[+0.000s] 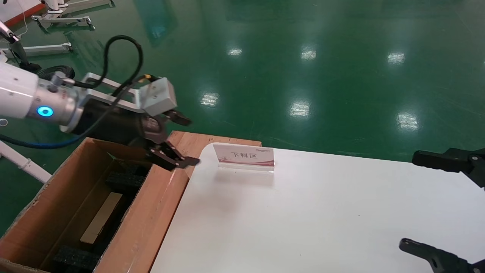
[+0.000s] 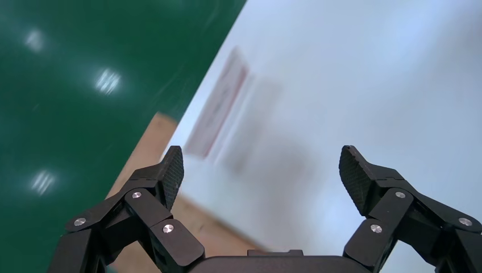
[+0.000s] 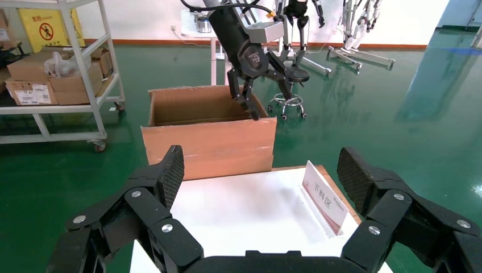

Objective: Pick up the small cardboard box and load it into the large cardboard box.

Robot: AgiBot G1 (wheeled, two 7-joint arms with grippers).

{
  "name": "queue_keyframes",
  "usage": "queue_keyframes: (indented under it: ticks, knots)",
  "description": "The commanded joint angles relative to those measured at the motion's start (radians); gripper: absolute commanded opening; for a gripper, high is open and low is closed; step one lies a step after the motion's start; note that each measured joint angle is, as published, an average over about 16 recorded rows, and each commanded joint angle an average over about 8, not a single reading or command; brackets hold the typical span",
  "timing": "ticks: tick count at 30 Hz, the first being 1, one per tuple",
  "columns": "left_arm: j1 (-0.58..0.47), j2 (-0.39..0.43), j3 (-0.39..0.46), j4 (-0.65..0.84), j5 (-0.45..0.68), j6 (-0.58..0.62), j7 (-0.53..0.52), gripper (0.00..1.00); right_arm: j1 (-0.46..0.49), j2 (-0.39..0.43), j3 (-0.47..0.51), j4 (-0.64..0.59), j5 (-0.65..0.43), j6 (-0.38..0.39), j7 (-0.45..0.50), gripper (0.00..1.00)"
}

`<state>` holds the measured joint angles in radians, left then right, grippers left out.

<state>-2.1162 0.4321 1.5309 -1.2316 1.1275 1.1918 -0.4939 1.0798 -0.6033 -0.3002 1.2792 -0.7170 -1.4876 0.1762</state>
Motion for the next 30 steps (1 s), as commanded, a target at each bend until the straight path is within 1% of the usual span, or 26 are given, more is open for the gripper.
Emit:
queue_keyframes:
  ticks: [1, 14, 15, 22, 23, 30]
  knots:
    - [0.049, 0.008, -0.059, -0.002, -0.019, 0.014, 0.014, 1.0, 0.0, 0.0, 0.0, 0.0, 0.0, 0.0, 0.0, 1.0]
    - [0.366, 0.063, -0.44, -0.018, -0.14, 0.107, 0.108, 1.0, -0.001, -0.002, 0.005, 0.001, -0.003, -0.002, 0.003, 1.0]
    - [0.39, 0.067, -0.469, -0.02, -0.149, 0.114, 0.115, 1.0, -0.001, -0.002, 0.005, 0.001, -0.004, -0.002, 0.003, 0.92]
    - [0.563, 0.097, -0.676, -0.028, -0.214, 0.164, 0.165, 1.0, -0.002, -0.003, 0.008, 0.002, -0.005, -0.003, 0.004, 0.04]
    - [0.587, 0.101, -0.706, -0.03, -0.224, 0.171, 0.173, 1.0, -0.002, -0.003, 0.008, 0.002, -0.006, -0.003, 0.005, 0.0]
    - [0.758, 0.13, -0.91, -0.038, -0.289, 0.221, 0.223, 1.0, -0.003, -0.004, 0.011, 0.003, -0.007, -0.004, 0.006, 0.0]
